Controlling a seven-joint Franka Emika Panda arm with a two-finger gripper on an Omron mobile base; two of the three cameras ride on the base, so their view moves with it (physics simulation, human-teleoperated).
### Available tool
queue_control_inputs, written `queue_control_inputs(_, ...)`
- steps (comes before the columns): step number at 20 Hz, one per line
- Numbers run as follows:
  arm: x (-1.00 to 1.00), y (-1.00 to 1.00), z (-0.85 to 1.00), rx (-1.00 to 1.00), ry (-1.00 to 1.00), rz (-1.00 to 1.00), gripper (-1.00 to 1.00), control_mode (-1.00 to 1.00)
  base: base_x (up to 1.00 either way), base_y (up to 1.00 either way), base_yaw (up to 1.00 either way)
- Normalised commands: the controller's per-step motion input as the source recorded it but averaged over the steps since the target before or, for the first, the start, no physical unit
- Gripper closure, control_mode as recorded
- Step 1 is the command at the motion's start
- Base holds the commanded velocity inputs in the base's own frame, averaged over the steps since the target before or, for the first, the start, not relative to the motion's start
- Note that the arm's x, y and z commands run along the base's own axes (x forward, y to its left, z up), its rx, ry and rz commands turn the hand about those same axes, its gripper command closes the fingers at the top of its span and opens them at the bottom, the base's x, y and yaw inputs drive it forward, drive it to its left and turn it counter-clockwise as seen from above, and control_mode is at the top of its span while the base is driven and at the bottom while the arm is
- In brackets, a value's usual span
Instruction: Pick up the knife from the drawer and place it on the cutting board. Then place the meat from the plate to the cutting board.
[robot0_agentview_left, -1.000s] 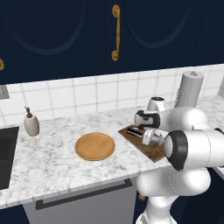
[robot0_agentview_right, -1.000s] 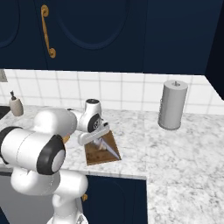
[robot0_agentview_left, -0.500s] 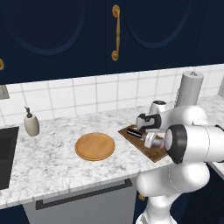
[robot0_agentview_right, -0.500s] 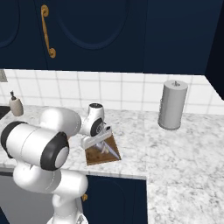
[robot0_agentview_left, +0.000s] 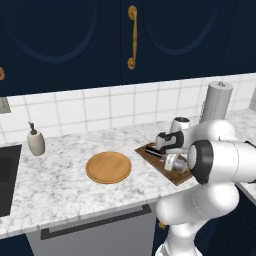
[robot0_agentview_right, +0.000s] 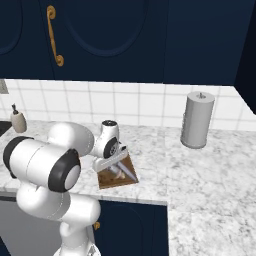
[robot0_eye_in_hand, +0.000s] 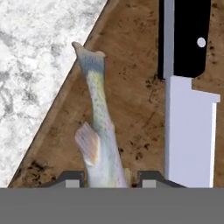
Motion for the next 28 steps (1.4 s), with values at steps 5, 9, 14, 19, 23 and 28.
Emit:
queue_control_inputs(5,-0.10,0.05,0.30,0.00,0.00,0.00,-1.00,-1.00,0.00,0.00,0.00)
queue_control_inputs(9,-0.42,0.17,0.71,-0.01,-0.03,0.00,-1.00,-1.00,0.00,0.00,0.00)
queue_control_inputs(14,-0.55,0.12,0.80,0.00,-0.06,0.00,-1.00,-1.00,0.00,0.00,0.00)
queue_control_inputs(19,-0.54,0.04,0.65,0.00,-0.08,0.00,-1.00,-1.00,0.00,0.00,0.00)
queue_control_inputs(23,-0.57,0.00,0.37,0.01,-0.09,0.00,-1.00,-1.00,0.00,0.00,0.00)
queue_control_inputs(28,-0.61,0.00,0.42,0.09,-0.11,0.00,-1.00,-1.00,0.00,0.00,0.00)
